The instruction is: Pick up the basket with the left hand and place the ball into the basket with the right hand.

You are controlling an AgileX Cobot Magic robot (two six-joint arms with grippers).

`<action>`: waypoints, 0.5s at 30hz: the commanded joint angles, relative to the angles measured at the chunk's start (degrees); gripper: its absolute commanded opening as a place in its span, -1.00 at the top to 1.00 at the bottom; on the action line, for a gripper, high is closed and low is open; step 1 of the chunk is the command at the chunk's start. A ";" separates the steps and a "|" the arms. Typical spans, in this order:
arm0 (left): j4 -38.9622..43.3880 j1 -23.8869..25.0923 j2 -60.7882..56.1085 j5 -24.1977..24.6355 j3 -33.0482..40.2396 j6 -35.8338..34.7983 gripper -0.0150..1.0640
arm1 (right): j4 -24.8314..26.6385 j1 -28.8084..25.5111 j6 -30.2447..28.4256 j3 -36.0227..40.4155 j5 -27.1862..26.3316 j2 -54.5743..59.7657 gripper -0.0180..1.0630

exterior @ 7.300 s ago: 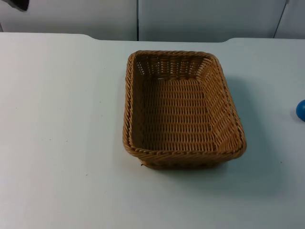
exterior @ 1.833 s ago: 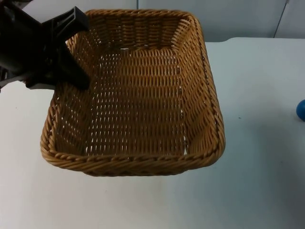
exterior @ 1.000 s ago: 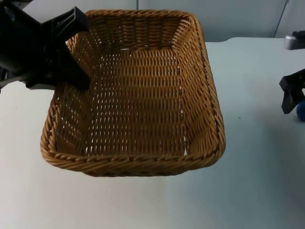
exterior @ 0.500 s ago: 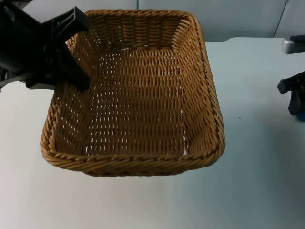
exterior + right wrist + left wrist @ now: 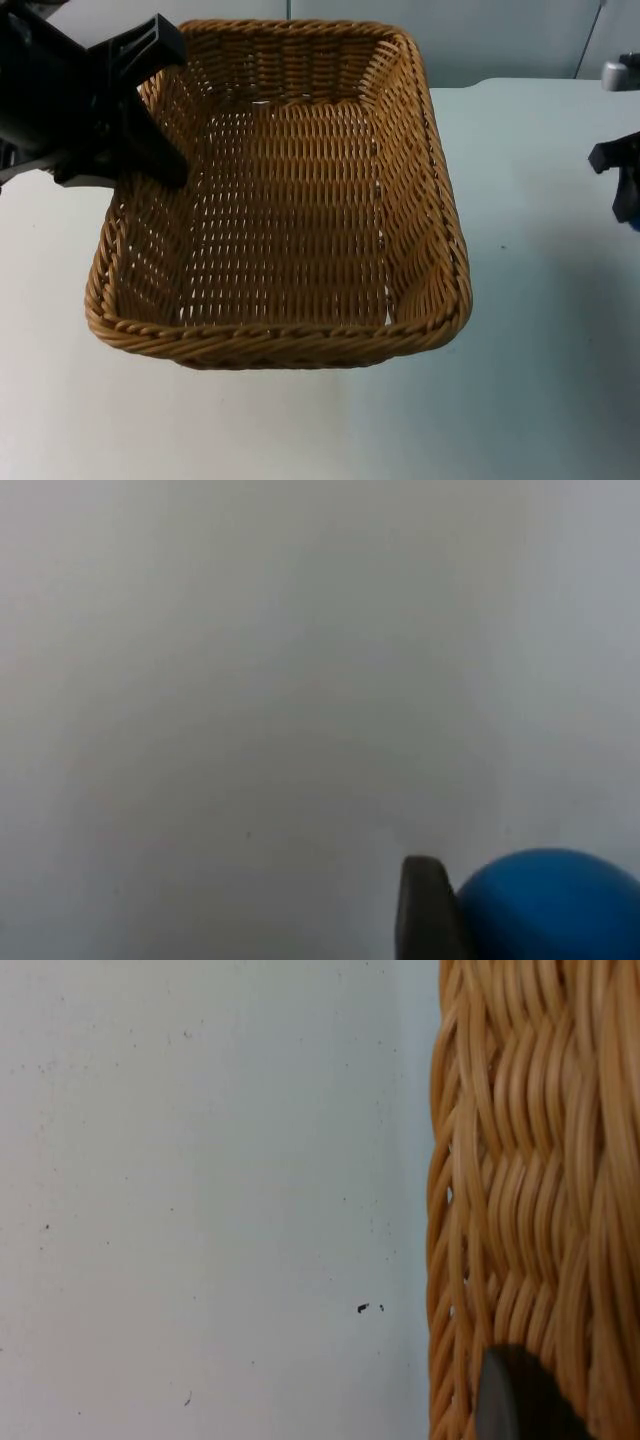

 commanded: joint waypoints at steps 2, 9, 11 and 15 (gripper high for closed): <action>-1.46 -0.09 -0.91 0.26 -0.19 0.00 0.97 | 1.32 -0.20 -0.63 -2.67 3.19 -6.12 0.97; -1.46 -0.09 -0.91 0.17 -0.19 -0.52 0.97 | 5.10 3.67 -5.21 -7.43 8.89 -20.99 0.97; -1.46 -0.09 -0.91 0.17 -0.19 -0.67 0.97 | 5.10 4.86 -5.44 -7.43 8.75 -22.81 0.97; -1.46 -0.09 -0.91 0.17 -0.19 -1.66 0.97 | 6.49 12.02 -5.52 -7.43 8.75 -29.83 0.97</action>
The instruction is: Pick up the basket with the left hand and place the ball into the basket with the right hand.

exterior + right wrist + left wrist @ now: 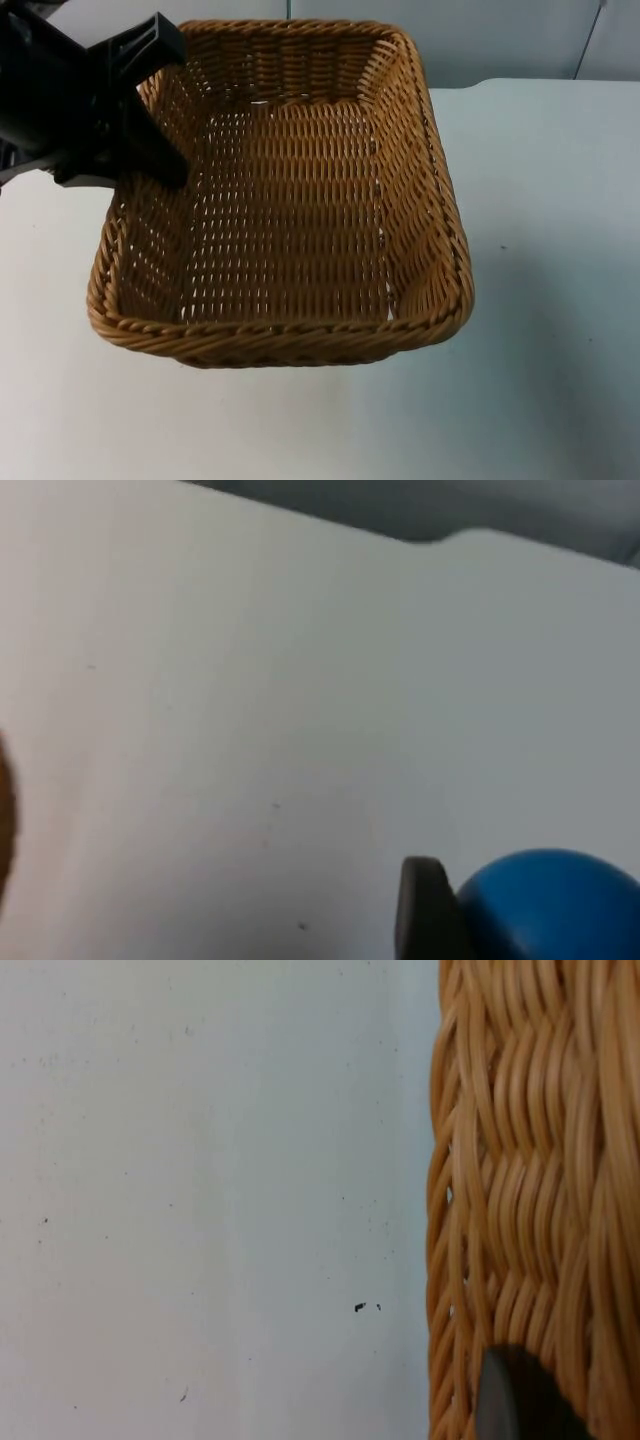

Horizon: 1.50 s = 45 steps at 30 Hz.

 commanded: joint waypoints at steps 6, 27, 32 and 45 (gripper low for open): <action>-1.46 -0.09 -0.91 0.17 -0.19 -1.05 0.97 | 2.27 10.27 -0.68 -0.30 -0.46 -4.69 0.97; -1.00 -0.09 -0.91 0.63 -0.19 -1.47 0.97 | 3.85 26.06 -1.08 -0.30 -5.49 3.95 0.97; -1.00 -0.09 -0.91 0.63 -0.19 -1.47 0.97 | 3.75 27.96 -1.08 -0.30 -6.15 6.51 0.97; -1.11 -0.09 -0.91 0.49 -0.19 -1.47 0.97 | 3.95 28.30 -1.08 -0.30 -7.69 14.06 0.97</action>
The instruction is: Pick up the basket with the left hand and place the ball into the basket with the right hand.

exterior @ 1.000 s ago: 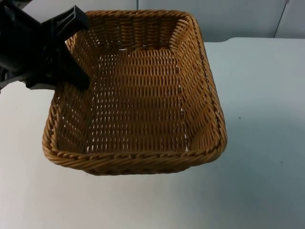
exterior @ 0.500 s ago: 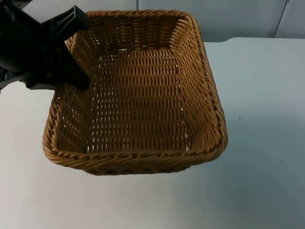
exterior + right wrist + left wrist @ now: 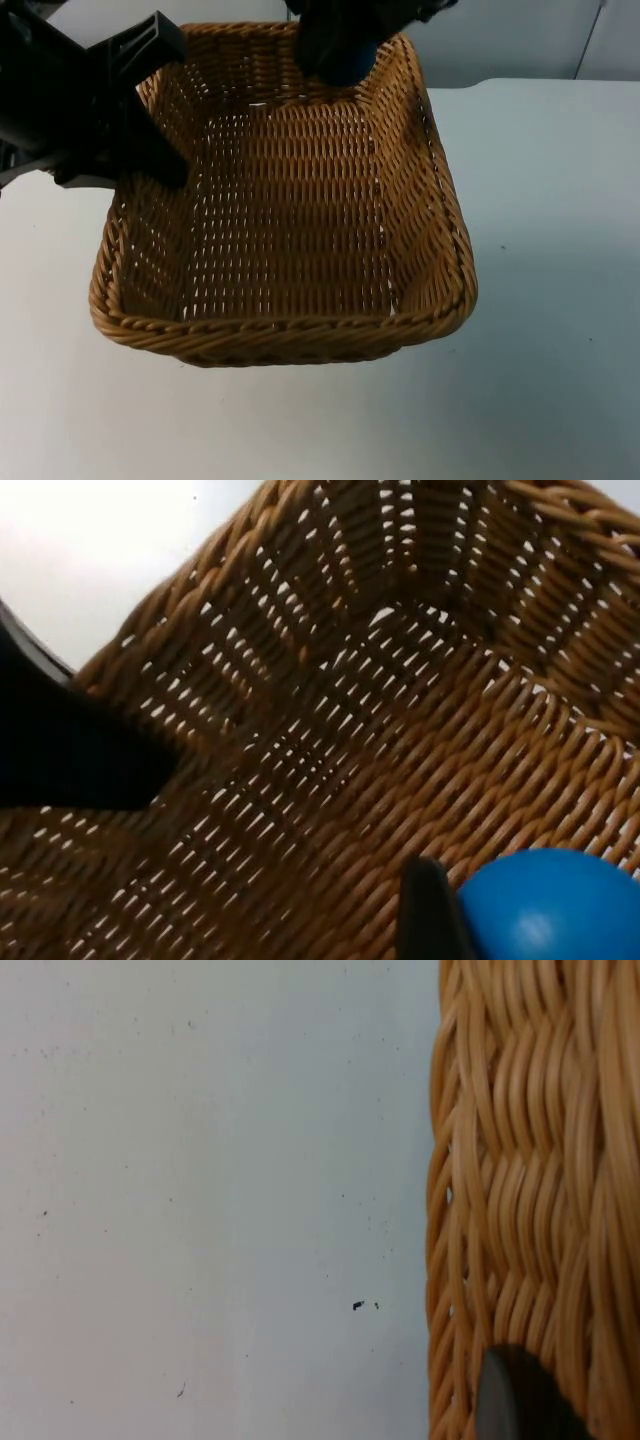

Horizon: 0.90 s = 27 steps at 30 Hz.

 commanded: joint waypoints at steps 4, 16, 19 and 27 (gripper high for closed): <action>-1.11 -0.09 -0.91 0.29 -0.19 -0.49 0.97 | 0.39 0.22 -0.36 -0.30 -1.79 3.24 0.97; -1.11 -0.09 -0.91 0.29 -0.19 -0.49 0.97 | 2.62 0.22 -1.74 -0.30 -2.96 8.73 0.97; -1.11 -0.09 -0.91 0.06 -0.19 -0.49 0.97 | 2.62 0.22 -1.89 -0.30 -2.96 9.96 0.97; -1.00 -0.09 -0.81 0.12 -0.19 -0.49 0.97 | 2.62 0.22 -1.89 -0.30 -2.50 11.65 0.97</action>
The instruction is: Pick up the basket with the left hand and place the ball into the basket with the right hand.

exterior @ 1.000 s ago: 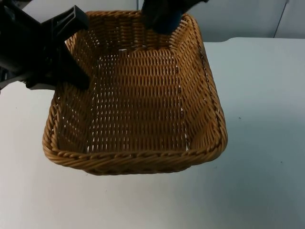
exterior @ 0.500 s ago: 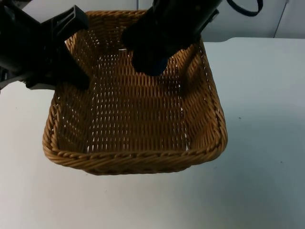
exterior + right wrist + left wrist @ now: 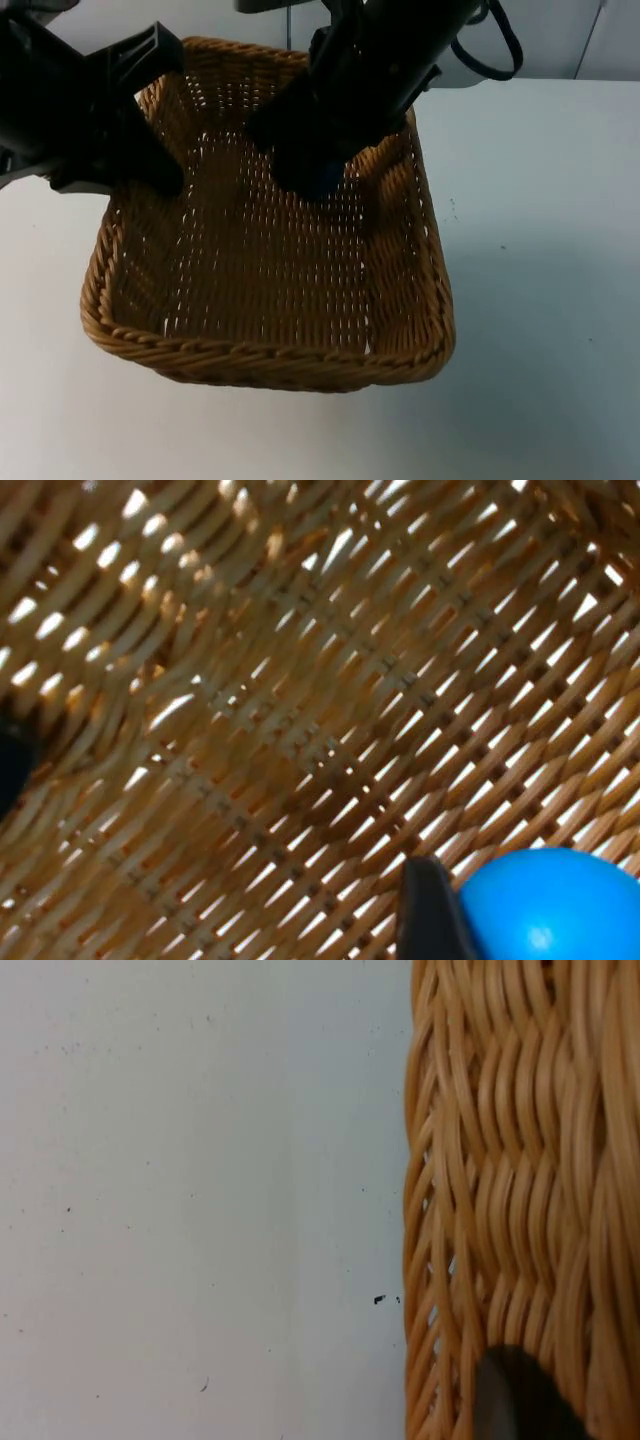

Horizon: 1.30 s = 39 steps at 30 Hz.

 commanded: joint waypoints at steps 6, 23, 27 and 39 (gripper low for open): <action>-2.51 -0.09 -0.81 0.14 -0.32 -0.39 0.97 | -0.20 0.22 -0.38 -0.30 -0.02 0.39 0.95; -2.68 -0.09 0.49 -0.45 -0.32 -0.39 0.97 | -0.32 0.22 -0.63 -0.30 0.26 -1.40 -0.36; -2.68 -0.09 0.49 -0.45 -0.32 -0.39 0.97 | -0.64 0.22 -0.63 -0.30 0.36 -2.21 -0.53; -2.68 -0.09 0.49 -0.45 -0.32 -0.39 0.97 | -2.03 0.22 -0.52 -0.30 1.33 -4.36 -0.52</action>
